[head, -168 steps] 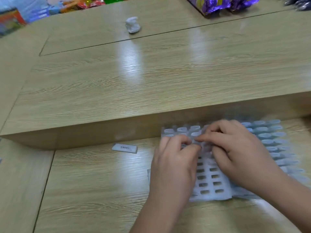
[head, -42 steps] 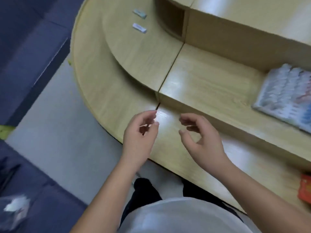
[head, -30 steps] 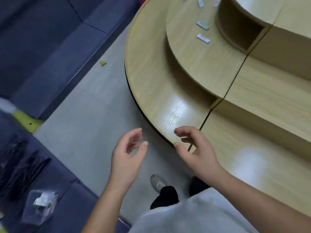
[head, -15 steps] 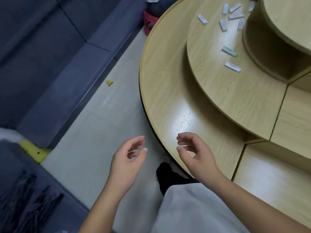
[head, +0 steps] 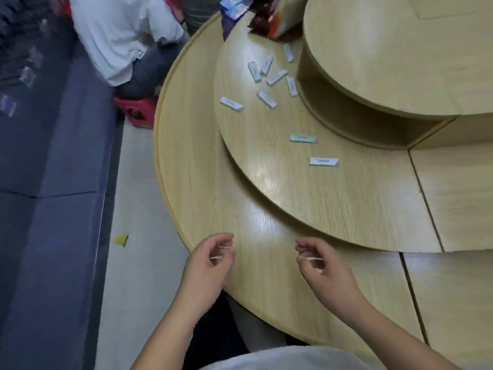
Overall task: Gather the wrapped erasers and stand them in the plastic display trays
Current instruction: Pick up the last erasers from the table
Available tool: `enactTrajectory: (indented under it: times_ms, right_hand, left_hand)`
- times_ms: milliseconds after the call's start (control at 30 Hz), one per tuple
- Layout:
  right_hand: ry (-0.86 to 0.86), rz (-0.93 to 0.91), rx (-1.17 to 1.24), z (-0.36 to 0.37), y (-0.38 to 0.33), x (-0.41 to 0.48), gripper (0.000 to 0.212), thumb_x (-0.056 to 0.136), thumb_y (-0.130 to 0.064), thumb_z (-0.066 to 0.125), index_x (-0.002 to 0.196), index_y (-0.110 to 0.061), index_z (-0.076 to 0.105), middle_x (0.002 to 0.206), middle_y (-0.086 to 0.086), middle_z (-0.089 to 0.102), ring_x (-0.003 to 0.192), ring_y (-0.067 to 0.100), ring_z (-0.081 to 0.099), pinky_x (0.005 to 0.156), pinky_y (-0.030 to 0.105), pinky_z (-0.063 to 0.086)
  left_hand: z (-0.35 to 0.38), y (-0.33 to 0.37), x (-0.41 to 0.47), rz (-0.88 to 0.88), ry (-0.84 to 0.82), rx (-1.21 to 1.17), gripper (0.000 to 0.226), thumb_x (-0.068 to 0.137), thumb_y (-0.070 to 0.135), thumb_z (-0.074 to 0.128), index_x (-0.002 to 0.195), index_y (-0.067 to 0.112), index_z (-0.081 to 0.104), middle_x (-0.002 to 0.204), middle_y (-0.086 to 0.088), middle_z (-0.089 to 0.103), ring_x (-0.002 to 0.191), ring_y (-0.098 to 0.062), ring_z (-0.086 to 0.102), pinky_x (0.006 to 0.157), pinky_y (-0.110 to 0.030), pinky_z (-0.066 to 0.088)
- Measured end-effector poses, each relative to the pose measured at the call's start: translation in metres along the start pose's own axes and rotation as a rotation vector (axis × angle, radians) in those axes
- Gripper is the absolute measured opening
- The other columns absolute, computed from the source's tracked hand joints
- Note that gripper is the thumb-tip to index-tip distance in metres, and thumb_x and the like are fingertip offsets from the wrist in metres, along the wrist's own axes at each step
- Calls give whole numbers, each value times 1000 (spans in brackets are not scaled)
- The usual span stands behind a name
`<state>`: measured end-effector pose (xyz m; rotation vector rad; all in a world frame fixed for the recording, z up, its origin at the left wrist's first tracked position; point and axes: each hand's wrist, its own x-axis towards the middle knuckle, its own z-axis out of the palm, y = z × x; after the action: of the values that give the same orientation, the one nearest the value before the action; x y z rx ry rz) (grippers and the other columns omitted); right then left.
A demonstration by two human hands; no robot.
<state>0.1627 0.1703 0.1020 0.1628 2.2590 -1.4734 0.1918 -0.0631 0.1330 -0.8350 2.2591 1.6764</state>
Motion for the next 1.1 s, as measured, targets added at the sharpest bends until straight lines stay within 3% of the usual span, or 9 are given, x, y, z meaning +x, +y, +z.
enactTrajectory:
  times_ms: [100, 267, 400, 500, 667, 767, 867, 967, 1100]
  right_hand:
    - [148, 59, 21, 24, -11, 29, 27, 90, -14, 64, 110, -31, 63, 106, -14, 66, 96, -1, 62, 81, 11, 48]
    - [475, 181, 152, 83, -49, 77, 28, 90, -8, 63, 111, -25, 63, 104, -7, 68, 88, 1, 63, 76, 8, 45]
    - [728, 268, 269, 105, -82, 115, 25, 91, -10, 62, 110, -26, 62, 102, -7, 67, 90, 0, 63, 79, 9, 47]
    - [816, 318, 241, 108, -96, 142, 26, 92, -18, 60, 116, -28, 60, 105, -13, 64, 95, -3, 61, 84, 16, 48]
    - [920, 453, -11, 86, -82, 185, 34, 91, -32, 58, 125, -27, 56, 126, -6, 51, 108, 4, 50, 91, 23, 39]
    - [997, 511, -129, 53, -71, 222, 45, 91, -42, 57, 132, -27, 49, 137, 4, 41, 123, 20, 44, 97, 29, 34]
    - [982, 659, -214, 23, -64, 261, 58, 91, -56, 51, 142, -28, 40, 133, 11, 39, 121, 30, 42, 89, 40, 42]
    - [965, 700, -346, 18, -62, 278, 46, 95, -45, 51, 135, -23, 49, 128, 15, 43, 114, 35, 46, 78, 41, 44]
    - [1016, 641, -338, 33, -67, 285, 39, 94, -30, 55, 133, -22, 53, 120, 15, 54, 101, 34, 56, 80, 39, 45]
  left_hand:
    - [-14, 19, 74, 82, -141, 99, 24, 94, 16, 65, 113, 30, 67, 112, 11, 65, 95, 6, 60, 78, -9, 48]
    - [-56, 66, 192, 244, -377, 261, 30, 92, 22, 66, 119, 35, 62, 119, 14, 59, 108, -1, 57, 90, -27, 52]
    - [-80, 105, 259, 413, -503, 393, 35, 90, 21, 67, 119, 40, 60, 117, 14, 57, 106, 3, 55, 89, -22, 48]
    - [-77, 125, 316, 556, -524, 494, 38, 87, 19, 70, 120, 36, 60, 119, 11, 57, 106, 1, 55, 89, -23, 47]
    - [-47, 137, 408, 836, -416, 804, 50, 83, 10, 71, 131, 16, 60, 129, -7, 53, 118, -28, 52, 103, -44, 44]
    - [-35, 132, 449, 950, -375, 1054, 55, 81, 18, 75, 133, 10, 59, 130, -17, 55, 114, -38, 54, 96, -50, 47]
    - [-31, 127, 468, 1104, -383, 1152, 41, 80, 19, 78, 119, 10, 67, 117, -13, 62, 101, -38, 59, 84, -48, 50]
    - [-29, 132, 479, 1146, -411, 1164, 28, 77, 14, 79, 104, 11, 71, 103, -8, 65, 89, -33, 60, 75, -43, 52]
    - [-10, 163, 494, 1011, -474, 1101, 4, 87, 16, 65, 86, 15, 62, 76, -1, 61, 72, -26, 57, 62, -42, 49]
